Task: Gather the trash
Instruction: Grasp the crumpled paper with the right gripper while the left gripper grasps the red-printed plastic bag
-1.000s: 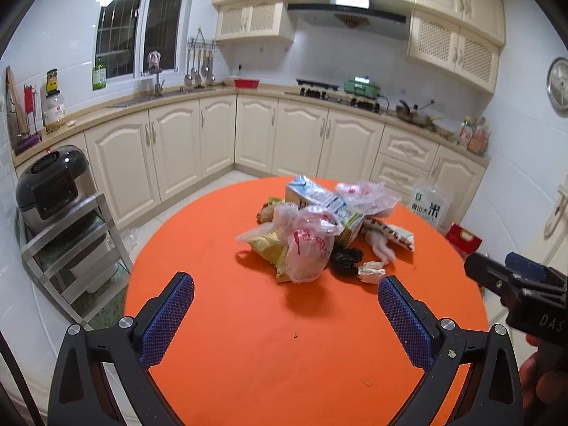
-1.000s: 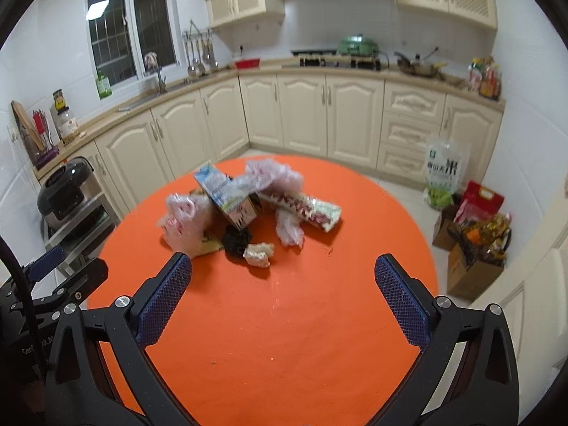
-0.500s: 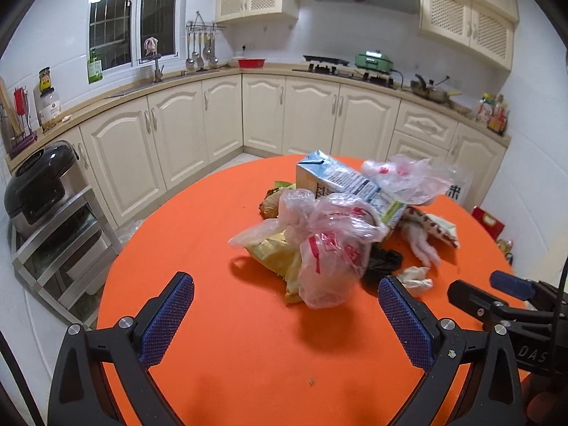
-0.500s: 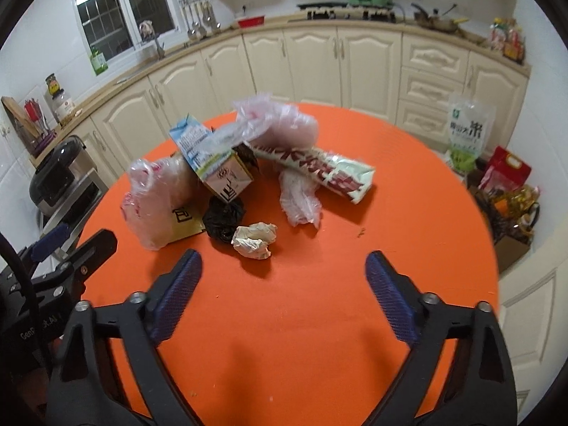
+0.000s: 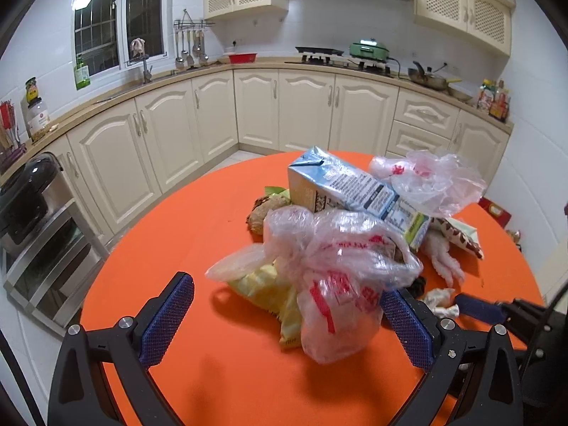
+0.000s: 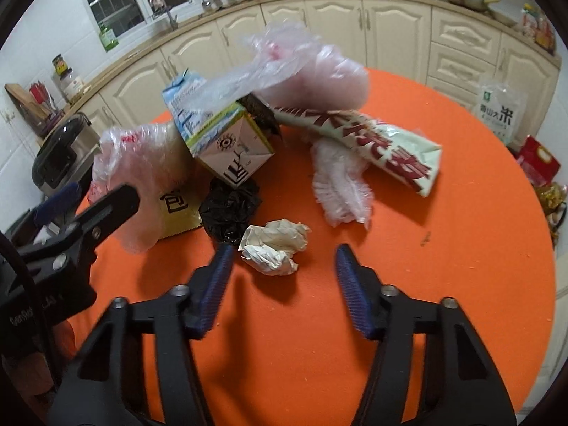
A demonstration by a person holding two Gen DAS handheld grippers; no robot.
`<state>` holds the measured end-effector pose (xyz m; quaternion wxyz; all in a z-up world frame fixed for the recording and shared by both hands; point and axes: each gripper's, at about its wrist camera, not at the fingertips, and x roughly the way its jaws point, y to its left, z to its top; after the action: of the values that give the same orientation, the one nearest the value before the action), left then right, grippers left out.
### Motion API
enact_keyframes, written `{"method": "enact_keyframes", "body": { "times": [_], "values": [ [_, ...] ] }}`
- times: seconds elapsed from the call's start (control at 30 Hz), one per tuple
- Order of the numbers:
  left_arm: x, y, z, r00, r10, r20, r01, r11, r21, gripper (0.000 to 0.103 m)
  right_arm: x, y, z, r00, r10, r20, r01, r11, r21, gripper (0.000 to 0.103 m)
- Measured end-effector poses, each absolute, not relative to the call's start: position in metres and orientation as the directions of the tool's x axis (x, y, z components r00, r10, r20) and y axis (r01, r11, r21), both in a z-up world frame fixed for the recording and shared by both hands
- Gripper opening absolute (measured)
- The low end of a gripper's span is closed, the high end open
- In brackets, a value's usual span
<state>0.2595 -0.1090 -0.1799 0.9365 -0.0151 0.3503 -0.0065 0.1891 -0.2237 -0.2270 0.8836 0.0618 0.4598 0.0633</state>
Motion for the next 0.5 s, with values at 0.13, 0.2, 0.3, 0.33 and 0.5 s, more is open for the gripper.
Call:
{"method": "enact_keyframes", "body": {
  "times": [0.13, 0.2, 0.3, 0.33, 0.5],
  "values": [
    [0.274, -0.101, -0.187, 0.738, -0.098, -0.668, 0.034, 0.994, -0.108, 0.063, 0.187, -0.219, -0.227, 0.571, 0.169, -0.804, -0.071, 0.985, 0.157, 0.033],
    [0.278, -0.098, -0.189, 0.732, -0.113, -0.672, 0.036, 0.991, -0.128, 0.047, 0.184, -0.221, -0.226, 0.575, 0.176, -0.799, -0.069, 0.984, 0.167, 0.032],
    [0.280, -0.095, -0.190, 0.740, -0.119, -0.662, 0.040, 0.990, -0.133, 0.031, 0.179, -0.223, -0.224, 0.578, 0.188, -0.794, -0.072, 0.981, 0.180, 0.031],
    [0.278, -0.091, -0.189, 0.742, -0.126, -0.658, 0.040, 0.989, -0.145, 0.029, 0.176, -0.226, -0.224, 0.577, 0.197, -0.793, -0.072, 0.979, 0.191, 0.031],
    [0.267, -0.077, -0.189, 0.752, -0.153, -0.641, 0.038, 0.981, -0.190, 0.023, 0.163, -0.240, -0.221, 0.584, 0.209, -0.785, -0.050, 0.974, 0.222, 0.031]
  ]
}}
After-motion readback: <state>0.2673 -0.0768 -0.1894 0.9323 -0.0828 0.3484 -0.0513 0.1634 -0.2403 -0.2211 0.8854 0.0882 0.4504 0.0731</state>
